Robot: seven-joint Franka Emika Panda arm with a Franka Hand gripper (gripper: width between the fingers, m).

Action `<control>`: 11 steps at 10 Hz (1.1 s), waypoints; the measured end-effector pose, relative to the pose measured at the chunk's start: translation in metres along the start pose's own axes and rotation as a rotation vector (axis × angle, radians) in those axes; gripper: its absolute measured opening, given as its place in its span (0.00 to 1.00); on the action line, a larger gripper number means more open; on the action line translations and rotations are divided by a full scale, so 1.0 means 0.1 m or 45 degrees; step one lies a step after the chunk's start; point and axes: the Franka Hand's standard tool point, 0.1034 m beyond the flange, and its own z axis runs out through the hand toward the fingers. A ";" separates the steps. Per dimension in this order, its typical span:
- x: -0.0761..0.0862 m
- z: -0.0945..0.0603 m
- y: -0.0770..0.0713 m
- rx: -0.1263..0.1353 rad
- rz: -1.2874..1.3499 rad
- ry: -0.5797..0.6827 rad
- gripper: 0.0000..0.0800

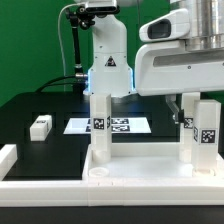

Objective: Assemble desk

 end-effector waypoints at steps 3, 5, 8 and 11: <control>-0.01 0.02 -0.02 -0.008 0.039 0.004 0.65; -0.01 0.02 -0.02 -0.007 0.201 0.004 0.46; -0.02 0.02 0.01 -0.013 0.635 -0.002 0.37; -0.01 0.04 0.04 0.108 1.437 -0.067 0.37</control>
Offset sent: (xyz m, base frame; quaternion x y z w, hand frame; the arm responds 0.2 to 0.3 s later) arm 0.0000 0.0000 0.0000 0.0000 0.0000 0.0000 1.0000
